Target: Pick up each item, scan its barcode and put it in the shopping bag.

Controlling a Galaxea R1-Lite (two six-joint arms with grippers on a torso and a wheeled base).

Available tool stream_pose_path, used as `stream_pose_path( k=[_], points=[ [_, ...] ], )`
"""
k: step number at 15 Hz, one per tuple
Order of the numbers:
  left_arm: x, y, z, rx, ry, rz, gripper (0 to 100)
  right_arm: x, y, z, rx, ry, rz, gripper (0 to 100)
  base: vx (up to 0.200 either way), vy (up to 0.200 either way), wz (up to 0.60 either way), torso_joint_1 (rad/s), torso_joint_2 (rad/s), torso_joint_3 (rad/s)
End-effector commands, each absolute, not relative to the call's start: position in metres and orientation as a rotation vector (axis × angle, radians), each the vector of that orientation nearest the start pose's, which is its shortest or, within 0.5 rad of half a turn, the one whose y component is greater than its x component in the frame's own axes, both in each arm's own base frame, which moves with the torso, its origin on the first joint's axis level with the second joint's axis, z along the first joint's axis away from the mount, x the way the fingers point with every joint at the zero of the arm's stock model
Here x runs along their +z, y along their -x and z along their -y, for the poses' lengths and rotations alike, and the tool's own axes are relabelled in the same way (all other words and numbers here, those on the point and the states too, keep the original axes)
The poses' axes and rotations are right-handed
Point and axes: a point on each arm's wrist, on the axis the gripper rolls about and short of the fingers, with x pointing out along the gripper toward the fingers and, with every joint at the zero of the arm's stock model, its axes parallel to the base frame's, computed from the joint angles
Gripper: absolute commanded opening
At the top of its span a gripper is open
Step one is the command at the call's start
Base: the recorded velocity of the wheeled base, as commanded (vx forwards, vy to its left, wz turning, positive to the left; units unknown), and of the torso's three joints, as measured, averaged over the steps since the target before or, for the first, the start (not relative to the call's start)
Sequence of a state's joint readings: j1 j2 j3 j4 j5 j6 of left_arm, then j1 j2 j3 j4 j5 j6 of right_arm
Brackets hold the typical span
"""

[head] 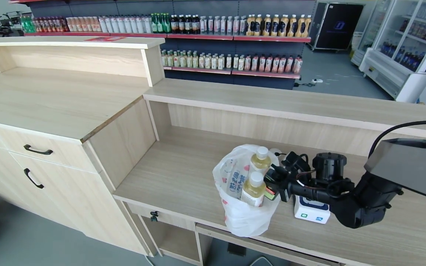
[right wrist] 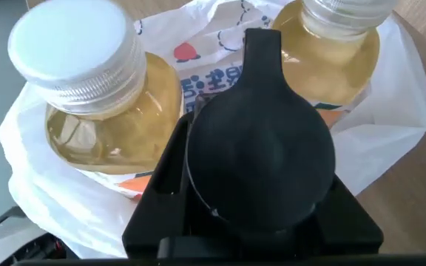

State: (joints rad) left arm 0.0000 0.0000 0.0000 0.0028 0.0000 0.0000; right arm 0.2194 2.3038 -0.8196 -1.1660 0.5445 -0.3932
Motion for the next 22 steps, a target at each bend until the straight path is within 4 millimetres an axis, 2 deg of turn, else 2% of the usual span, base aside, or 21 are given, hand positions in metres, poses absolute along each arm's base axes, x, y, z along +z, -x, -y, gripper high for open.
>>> stream_pose_path(
  k=[1, 6, 13, 22],
  points=[
    [0.075, 0.023, 0.000, 0.000, 0.000, -0.003, 100, 0.012, -0.383, -0.098, 0.812, 0.315, -0.180, 0, 0.000, 0.000, 0.00, 0.000, 0.00, 0.000],
    [0.075, 0.023, 0.000, 0.000, 0.000, -0.003, 100, 0.004, -0.392, -0.108, 0.830, 0.319, -0.166, 0, 0.000, 0.000, 0.00, 0.000, 0.00, 0.000],
    [0.075, 0.023, 0.000, 0.000, 0.000, -0.003, 100, -0.014, -0.397, -0.110, 0.836, 0.316, -0.193, 0, 0.000, 0.000, 0.00, 0.000, 0.00, 0.000],
    [0.075, 0.023, 0.000, 0.000, 0.000, -0.003, 100, -0.023, -0.409, -0.113, 0.834, 0.312, -0.186, 0, 0.000, 0.000, 0.00, 0.000, 0.00, 0.000]
  ],
)
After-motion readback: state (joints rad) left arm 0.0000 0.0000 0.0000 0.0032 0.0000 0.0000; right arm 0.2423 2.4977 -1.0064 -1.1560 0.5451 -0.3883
